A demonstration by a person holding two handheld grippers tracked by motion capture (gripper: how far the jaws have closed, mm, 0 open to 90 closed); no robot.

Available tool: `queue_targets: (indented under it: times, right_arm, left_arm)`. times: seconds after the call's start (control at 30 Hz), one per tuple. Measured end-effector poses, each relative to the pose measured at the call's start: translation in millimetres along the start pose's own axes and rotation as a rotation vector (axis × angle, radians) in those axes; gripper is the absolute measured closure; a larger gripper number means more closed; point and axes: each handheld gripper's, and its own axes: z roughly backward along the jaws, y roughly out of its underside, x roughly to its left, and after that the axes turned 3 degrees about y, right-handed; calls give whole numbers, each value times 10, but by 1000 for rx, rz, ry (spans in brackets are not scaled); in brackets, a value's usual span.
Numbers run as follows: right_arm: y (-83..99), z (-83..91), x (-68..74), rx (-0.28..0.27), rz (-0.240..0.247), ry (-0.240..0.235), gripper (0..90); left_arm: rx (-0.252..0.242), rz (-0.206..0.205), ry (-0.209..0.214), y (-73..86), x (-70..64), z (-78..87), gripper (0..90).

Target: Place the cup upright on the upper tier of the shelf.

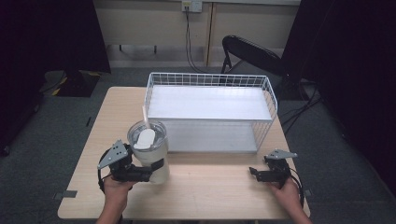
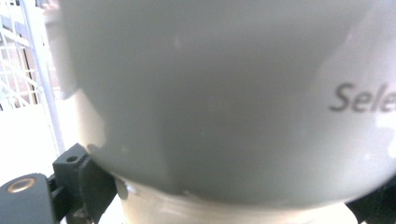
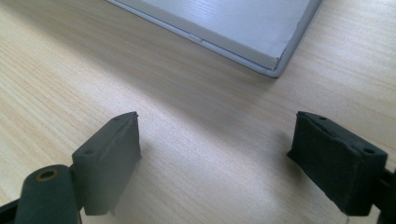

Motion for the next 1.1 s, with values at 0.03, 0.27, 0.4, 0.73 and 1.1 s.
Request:
queue_targets:
  times: [0.03,0.27,0.4,0.73,1.1]
  right_arm:
    - [0,0,0,0,0,0,154]
    - [0,0,0,0,0,0,154]
    - [0,0,0,0,0,0,154]
    - [0,0,0,0,0,0,154]
    - [0,0,0,0,0,0,153]
  left_arm:
    - [0,2,-2,-11,-4,-4,73]
    - [-14,0,4,-88,-7,-38,73]
    - [-18,-6,3,-152,-11,-59,73]
    - [-25,-24,11,-311,-24,-101,73]
    - [-36,-35,16,-467,-29,-148,73]
